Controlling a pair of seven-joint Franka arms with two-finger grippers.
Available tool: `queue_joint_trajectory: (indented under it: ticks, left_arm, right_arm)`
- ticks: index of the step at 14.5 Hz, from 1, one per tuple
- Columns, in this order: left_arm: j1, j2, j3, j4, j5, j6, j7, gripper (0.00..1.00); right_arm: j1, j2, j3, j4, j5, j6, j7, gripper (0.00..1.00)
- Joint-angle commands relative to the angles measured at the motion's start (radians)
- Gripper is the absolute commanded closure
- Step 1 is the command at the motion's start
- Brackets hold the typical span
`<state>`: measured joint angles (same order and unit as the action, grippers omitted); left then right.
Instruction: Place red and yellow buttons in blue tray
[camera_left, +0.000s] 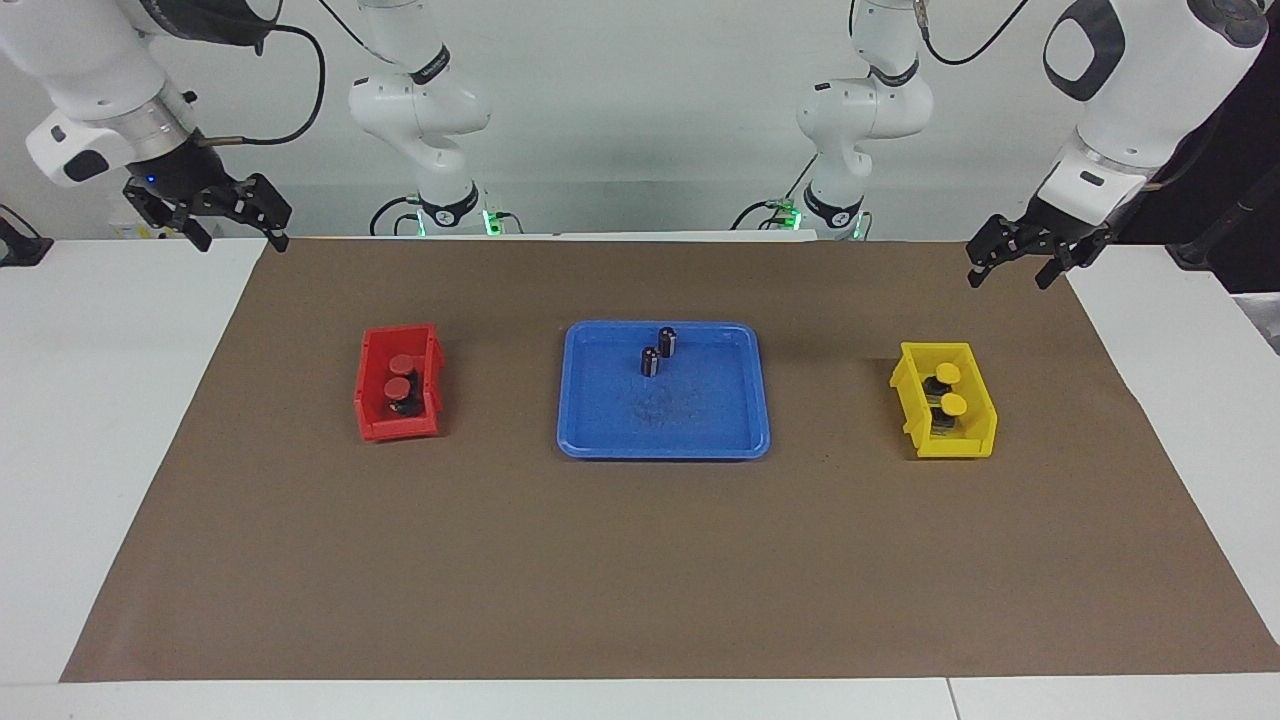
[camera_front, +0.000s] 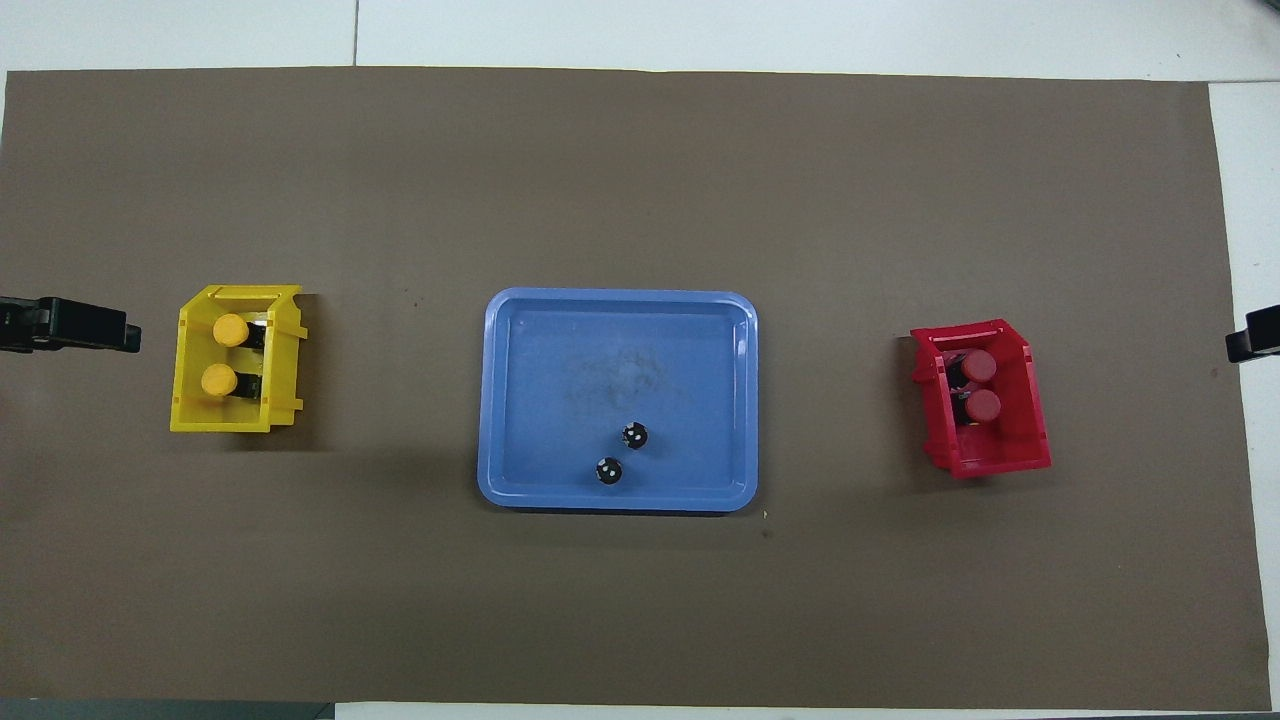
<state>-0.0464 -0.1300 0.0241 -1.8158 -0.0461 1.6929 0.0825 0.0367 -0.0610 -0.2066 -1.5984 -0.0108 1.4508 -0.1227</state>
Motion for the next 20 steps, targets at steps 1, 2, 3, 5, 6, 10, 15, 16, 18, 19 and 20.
queue_joint_trajectory:
  ticks: [1, 2, 3, 5, 6, 10, 15, 16, 18, 19, 20]
  left_arm:
    - [-0.009, -0.022, -0.003, -0.004, -0.005, -0.010, -0.009, 0.00]
    - [-0.010, -0.023, -0.004, 0.010, -0.005, -0.027, -0.010, 0.00]
    - [-0.010, -0.023, -0.004, 0.021, -0.005, -0.035, -0.010, 0.00]
    - [-0.009, 0.009, -0.004, 0.102, -0.006, -0.051, -0.020, 0.00]
    - [-0.009, 0.047, -0.003, 0.163, -0.008, -0.100, -0.020, 0.00]
    - [0.003, 0.171, 0.007, 0.352, 0.005, -0.248, -0.020, 0.00]
    - [-0.009, 0.116, 0.002, 0.250, 0.064, -0.254, 0.005, 0.00]
    - [-0.010, 0.110, 0.003, 0.236, 0.064, -0.254, 0.009, 0.00]
    - [-0.009, 0.107, 0.004, 0.228, 0.064, -0.253, 0.008, 0.00]
    - [-0.009, 0.105, 0.004, 0.224, 0.064, -0.243, 0.008, 0.00]
    - [-0.003, 0.107, 0.004, 0.227, 0.064, -0.237, 0.010, 0.00]
  right_arm:
    - [-0.005, -0.019, 0.007, -0.018, -0.020, -0.001, -0.020, 0.00]
    - [-0.004, -0.019, 0.009, -0.018, -0.018, -0.001, -0.018, 0.00]
    - [-0.004, -0.019, 0.007, -0.018, -0.018, -0.003, -0.017, 0.00]
    - [-0.003, -0.019, 0.009, -0.018, -0.018, -0.004, -0.012, 0.00]
    - [-0.003, -0.019, 0.009, -0.018, -0.017, -0.003, -0.009, 0.00]
    - [-0.003, -0.017, 0.009, -0.018, -0.014, -0.003, -0.008, 0.00]
    - [-0.001, -0.019, 0.009, -0.018, -0.009, -0.006, -0.011, 0.00]
    - [-0.001, -0.019, 0.009, -0.018, -0.009, -0.004, -0.014, 0.00]
    - [-0.001, -0.017, 0.010, -0.015, -0.003, -0.004, -0.009, 0.00]
    - [0.000, -0.016, 0.012, -0.017, -0.003, -0.003, -0.006, 0.00]
    - [0.000, -0.013, 0.027, -0.017, -0.001, 0.006, 0.011, 0.00]
